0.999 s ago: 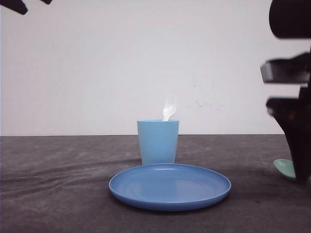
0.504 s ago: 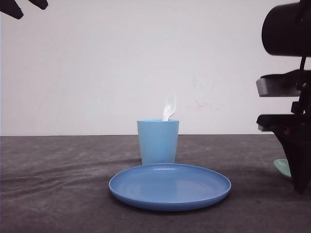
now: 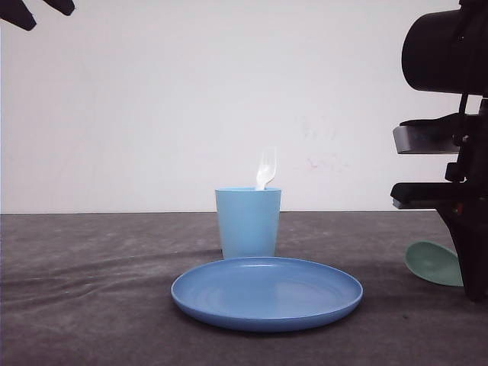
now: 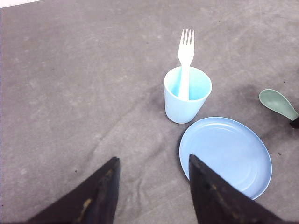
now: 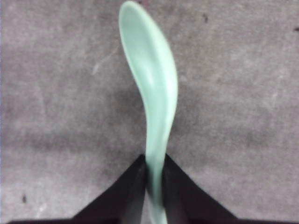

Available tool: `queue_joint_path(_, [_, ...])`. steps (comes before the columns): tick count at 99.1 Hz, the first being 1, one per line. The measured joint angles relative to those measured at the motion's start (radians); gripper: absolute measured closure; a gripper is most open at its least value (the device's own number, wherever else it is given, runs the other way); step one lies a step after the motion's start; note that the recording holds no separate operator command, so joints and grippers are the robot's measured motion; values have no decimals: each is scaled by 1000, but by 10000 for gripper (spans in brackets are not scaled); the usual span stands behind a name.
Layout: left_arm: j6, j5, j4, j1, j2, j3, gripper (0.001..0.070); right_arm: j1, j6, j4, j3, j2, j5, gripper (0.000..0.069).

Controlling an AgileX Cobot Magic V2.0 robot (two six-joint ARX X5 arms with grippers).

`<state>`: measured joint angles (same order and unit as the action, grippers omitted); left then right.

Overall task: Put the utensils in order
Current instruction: 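Lower the right gripper onto the mint-green spoon and grasp it, then carry the spoon with the right gripper and drop it into the cup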

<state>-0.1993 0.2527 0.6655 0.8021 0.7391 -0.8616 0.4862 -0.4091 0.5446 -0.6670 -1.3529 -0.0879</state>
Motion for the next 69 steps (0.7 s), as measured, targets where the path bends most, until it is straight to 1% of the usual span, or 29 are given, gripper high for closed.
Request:
queue_joint_path(22, [0, 0, 5, 0, 0, 0, 432, 0, 1, 0, 0, 0, -3, 657])
queue_joint_path(47, [0, 0, 24, 0, 0, 0, 432, -1, 15, 5, 1, 8, -18, 658])
queue_joint_path(69, [0, 0, 27, 0, 0, 0, 432, 0, 20, 1, -4, 109, -20, 658])
